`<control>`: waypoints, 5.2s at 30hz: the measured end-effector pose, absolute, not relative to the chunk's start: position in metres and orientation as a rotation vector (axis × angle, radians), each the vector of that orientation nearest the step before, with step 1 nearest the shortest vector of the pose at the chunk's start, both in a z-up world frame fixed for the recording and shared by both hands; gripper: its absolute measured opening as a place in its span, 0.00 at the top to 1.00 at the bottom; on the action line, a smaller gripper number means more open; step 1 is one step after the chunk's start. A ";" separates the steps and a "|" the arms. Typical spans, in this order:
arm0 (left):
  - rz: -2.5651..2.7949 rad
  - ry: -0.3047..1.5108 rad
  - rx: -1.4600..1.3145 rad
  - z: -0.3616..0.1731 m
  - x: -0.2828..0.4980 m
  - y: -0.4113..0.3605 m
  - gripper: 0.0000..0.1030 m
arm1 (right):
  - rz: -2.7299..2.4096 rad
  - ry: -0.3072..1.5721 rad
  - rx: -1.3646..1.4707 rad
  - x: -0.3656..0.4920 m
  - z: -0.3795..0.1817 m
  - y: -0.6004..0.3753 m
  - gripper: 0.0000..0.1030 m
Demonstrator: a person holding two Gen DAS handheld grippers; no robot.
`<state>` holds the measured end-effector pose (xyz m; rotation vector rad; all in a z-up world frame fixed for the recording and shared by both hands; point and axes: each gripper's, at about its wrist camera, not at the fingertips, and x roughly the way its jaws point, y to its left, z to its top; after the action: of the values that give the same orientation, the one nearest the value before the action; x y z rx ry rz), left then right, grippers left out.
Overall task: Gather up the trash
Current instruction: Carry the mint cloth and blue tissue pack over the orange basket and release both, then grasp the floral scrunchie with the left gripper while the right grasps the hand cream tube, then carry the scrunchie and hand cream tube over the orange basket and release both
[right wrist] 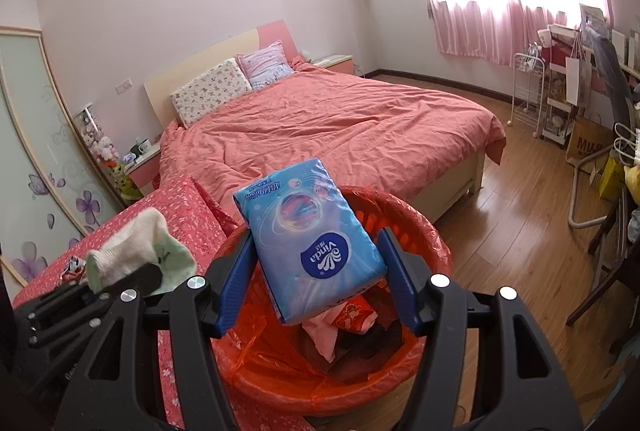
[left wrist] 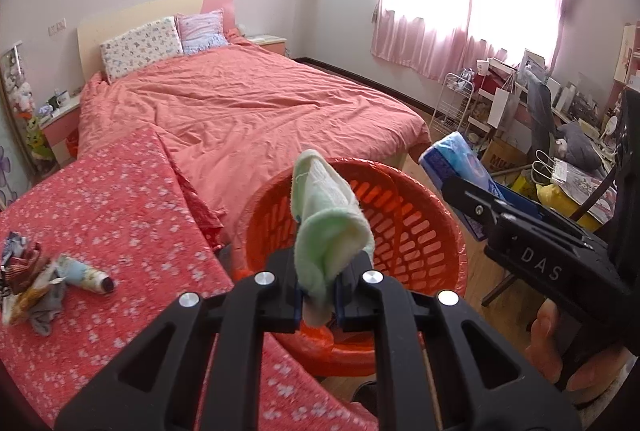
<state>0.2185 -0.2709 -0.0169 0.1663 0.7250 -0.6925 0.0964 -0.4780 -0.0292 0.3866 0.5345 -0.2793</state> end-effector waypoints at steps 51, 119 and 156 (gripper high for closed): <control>-0.005 0.903 -0.054 -0.076 0.367 0.081 0.82 | 0.007 0.791 0.082 0.162 -0.066 -0.296 0.29; -0.030 0.900 -0.005 -0.096 0.249 0.110 0.55 | 0.125 0.876 -0.011 0.194 -0.095 -0.225 0.58; -0.079 0.867 -0.030 -0.084 0.237 0.104 0.83 | 0.149 0.853 0.046 0.178 -0.087 -0.241 0.71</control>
<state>0.2371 0.1043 -0.0843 -0.0305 0.8670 -0.0787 0.1777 -0.2407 -0.0869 0.0460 0.8529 0.1488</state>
